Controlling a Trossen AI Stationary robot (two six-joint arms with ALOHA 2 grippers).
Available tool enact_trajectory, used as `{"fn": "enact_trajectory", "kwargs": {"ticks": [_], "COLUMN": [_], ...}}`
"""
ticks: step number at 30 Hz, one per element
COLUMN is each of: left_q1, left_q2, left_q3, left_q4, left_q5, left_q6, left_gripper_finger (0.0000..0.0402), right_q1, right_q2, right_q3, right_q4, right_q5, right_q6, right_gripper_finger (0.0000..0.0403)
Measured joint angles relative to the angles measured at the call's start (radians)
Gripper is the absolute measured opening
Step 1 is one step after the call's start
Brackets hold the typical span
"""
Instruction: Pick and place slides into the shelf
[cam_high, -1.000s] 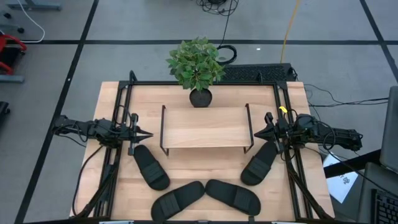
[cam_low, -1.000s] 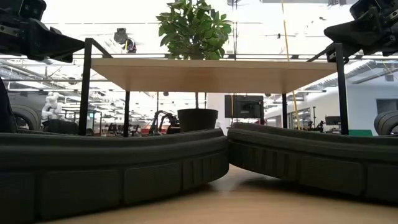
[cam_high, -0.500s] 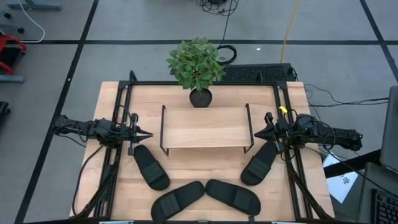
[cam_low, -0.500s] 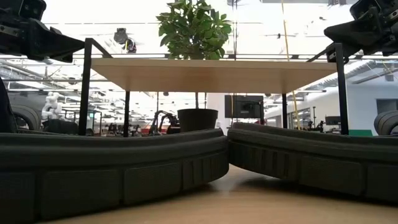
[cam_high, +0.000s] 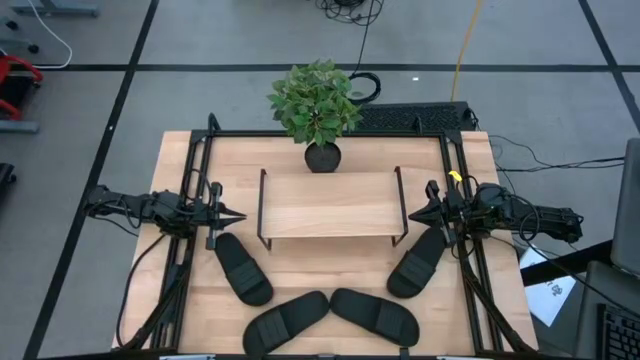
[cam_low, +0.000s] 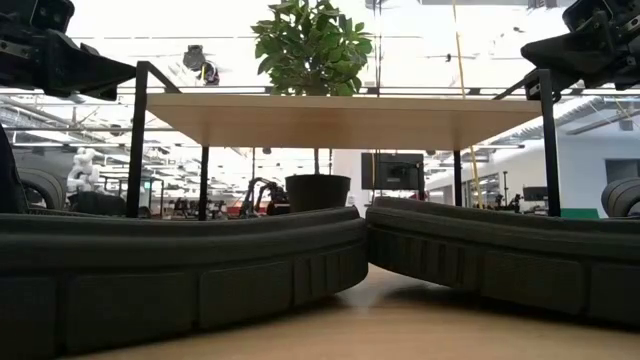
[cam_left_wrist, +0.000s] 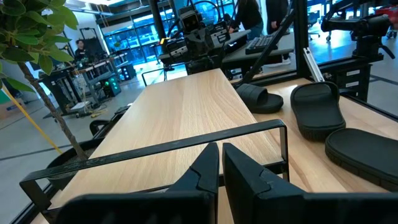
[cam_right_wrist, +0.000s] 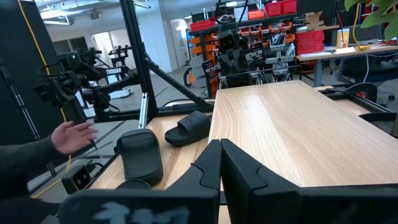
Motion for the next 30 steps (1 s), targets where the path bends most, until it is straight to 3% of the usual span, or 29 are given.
{"fn": "enact_trajectory", "kwargs": {"ticks": [18, 24, 30], "left_q1": [0.0, 0.0, 0.0], "left_q2": [0.0, 0.0, 0.028], "left_q3": [0.0, 0.0, -0.001], "left_q4": [0.082, 0.114, 0.143], "left_q5": [0.0, -0.004, -0.104], "left_q6": [-0.001, -0.289, -0.243], "left_gripper_finger": [0.0024, 0.0024, 0.0024], "right_q1": [0.0, 0.0, 0.0], "right_q2": [0.0, 0.0, 0.0], "right_q3": [0.0, 0.0, 0.0], "right_q4": [0.006, 0.008, 0.071], "right_q5": [0.001, 0.001, 0.002], "right_q6": [-0.047, -0.048, -0.137], "right_gripper_finger": [0.0, 0.0, 0.0]}}
